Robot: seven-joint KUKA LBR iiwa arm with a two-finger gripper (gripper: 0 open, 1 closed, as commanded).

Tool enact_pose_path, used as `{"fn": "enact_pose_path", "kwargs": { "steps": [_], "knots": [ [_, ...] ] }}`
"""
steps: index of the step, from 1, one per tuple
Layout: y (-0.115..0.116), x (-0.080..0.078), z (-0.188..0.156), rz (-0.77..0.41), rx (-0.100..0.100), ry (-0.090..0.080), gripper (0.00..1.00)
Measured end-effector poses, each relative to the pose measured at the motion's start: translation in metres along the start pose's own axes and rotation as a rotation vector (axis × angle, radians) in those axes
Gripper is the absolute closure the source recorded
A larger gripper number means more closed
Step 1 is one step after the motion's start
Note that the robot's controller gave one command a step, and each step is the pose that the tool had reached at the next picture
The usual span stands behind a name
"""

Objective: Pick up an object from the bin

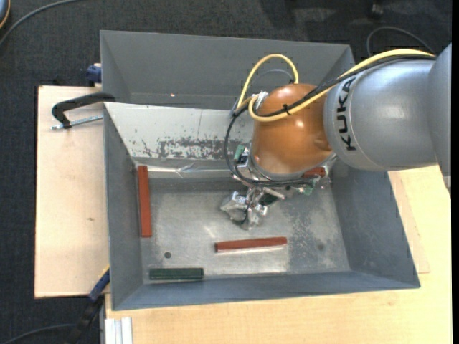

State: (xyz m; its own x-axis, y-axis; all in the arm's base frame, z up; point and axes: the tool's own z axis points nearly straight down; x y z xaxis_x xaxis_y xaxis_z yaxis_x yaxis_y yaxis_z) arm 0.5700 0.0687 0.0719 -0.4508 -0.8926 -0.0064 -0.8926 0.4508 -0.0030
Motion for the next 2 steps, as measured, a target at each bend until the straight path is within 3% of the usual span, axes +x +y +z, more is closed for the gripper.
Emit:
{"fn": "enact_pose_path", "kwargs": {
  "steps": [1,2],
  "knots": [
    [0.005,0.021,-0.093,0.363,0.004,-0.002,1.00],
    [-0.013,-0.005,-0.166,0.347,0.009,-0.006,1.00]
  ]
}}
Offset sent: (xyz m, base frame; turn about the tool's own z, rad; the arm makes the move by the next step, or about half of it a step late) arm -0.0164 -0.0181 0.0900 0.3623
